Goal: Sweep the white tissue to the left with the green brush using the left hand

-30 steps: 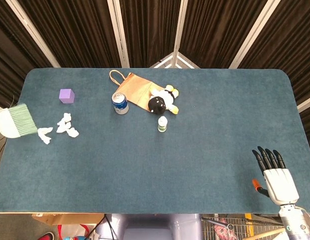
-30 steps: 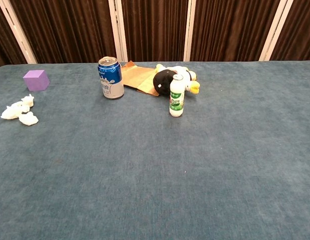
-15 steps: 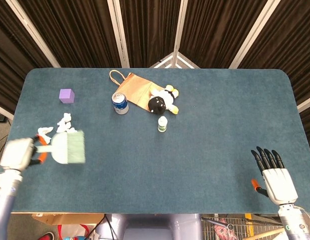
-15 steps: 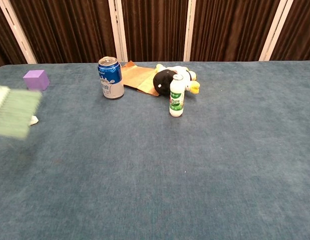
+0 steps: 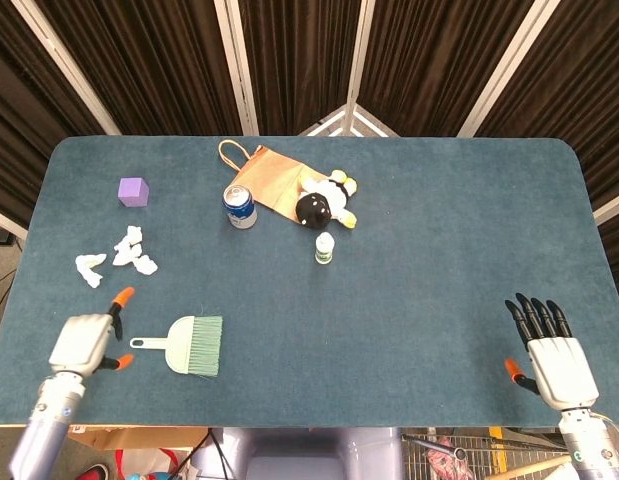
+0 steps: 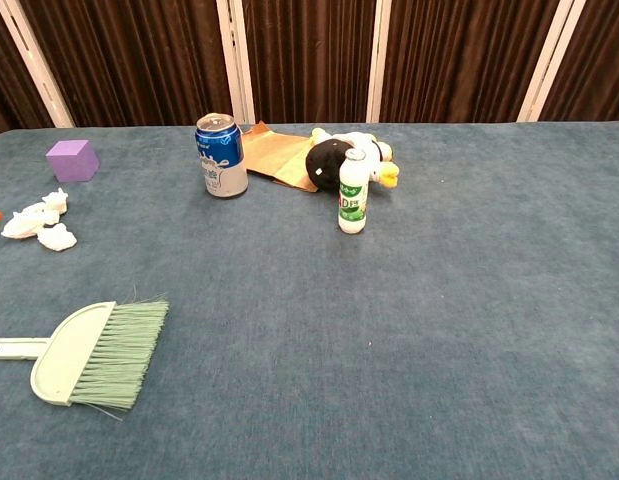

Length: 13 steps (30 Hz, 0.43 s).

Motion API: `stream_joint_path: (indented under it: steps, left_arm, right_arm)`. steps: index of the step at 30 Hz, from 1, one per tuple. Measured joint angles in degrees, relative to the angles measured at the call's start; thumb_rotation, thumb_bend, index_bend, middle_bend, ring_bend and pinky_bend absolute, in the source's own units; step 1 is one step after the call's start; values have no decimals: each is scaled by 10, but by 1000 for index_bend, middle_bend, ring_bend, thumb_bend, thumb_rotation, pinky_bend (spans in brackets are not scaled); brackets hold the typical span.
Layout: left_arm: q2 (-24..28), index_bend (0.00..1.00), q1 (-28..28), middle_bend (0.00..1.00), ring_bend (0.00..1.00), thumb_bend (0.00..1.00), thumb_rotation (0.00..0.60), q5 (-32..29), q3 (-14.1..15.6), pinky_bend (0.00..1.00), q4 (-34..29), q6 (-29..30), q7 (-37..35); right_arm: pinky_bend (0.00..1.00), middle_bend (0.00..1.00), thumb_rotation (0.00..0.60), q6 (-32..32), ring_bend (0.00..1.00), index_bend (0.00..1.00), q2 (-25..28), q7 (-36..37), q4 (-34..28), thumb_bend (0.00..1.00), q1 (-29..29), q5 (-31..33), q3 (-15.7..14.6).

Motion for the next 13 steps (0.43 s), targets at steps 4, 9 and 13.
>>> stream_joint_path:
  steps: [4,9,13]
  left_arm:
    - [32,0,21,57,105,0,600,34,4,245,-1,27,-52]
    - [54,0,57,0,0,0,600,113,12,51,26,91,-138]
    - [60,0,91,0,0,0,600,186,18,42,102,181,-175]
  right_arm:
    - [0,0,600,1,0,0,0,0,1,322,0,-2,0]
    - [0,0,600,3,0,0,-1,-2,3,323,0,-5,0]
    - [0,0,600,1,0,0,-3,-5,4,322,2,-5,0]
